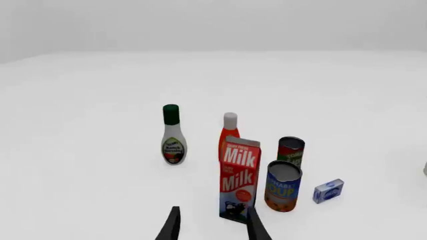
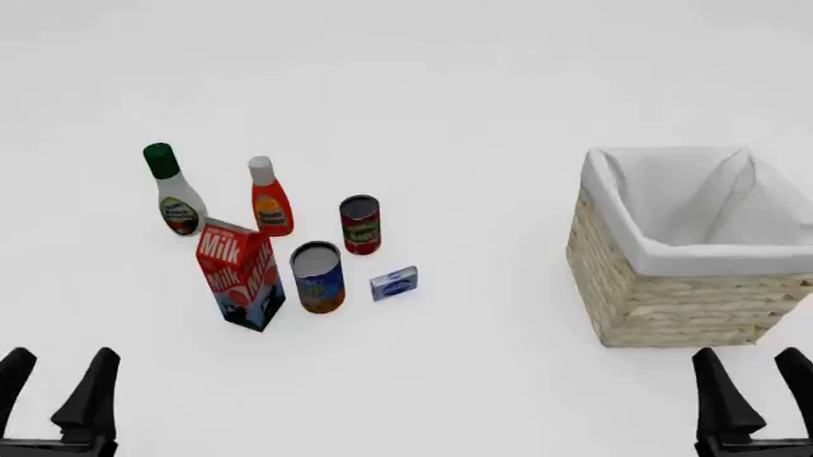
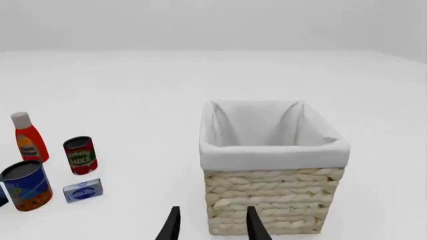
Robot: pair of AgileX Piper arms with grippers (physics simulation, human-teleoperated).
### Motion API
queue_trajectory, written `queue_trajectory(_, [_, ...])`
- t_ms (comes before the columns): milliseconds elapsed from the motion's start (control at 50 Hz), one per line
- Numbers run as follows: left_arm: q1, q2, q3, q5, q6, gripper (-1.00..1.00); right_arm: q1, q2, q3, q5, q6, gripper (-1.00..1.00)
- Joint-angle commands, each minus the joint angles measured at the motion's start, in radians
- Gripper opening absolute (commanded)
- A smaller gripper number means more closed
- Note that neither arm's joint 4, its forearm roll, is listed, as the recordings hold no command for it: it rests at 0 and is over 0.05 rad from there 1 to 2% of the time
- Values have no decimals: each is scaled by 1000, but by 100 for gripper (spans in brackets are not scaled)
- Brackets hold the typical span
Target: Pick the salad dressing and place it in the basket.
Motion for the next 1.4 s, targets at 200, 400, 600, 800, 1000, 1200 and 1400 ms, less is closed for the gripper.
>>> queue_trajectory(200, [-13, -10, -49, 41, 0, 100, -9, -27, -16, 31, 3, 100])
queue_trajectory(400, [33, 391, -260, -119, 42, 100, -27, -22, -42, 37, -19, 100])
queue_trajectory(600, [44, 692, -479, -175, 100, 100, -32, -7, -54, 28, -14, 100])
queue_trajectory(800, [75, 873, -711, -141, 145, 100, -33, 6, -51, 16, -14, 100])
queue_trajectory(1000, [85, 1117, -936, -96, 110, 100, -39, 9, -52, 22, -12, 100])
queue_trajectory(1200, [107, 1301, -1098, -60, 119, 100, -43, 10, -44, 20, -10, 100])
queue_trajectory(1400, [135, 1454, -1249, -9, 95, 100, -43, 8, -39, 21, -6, 100])
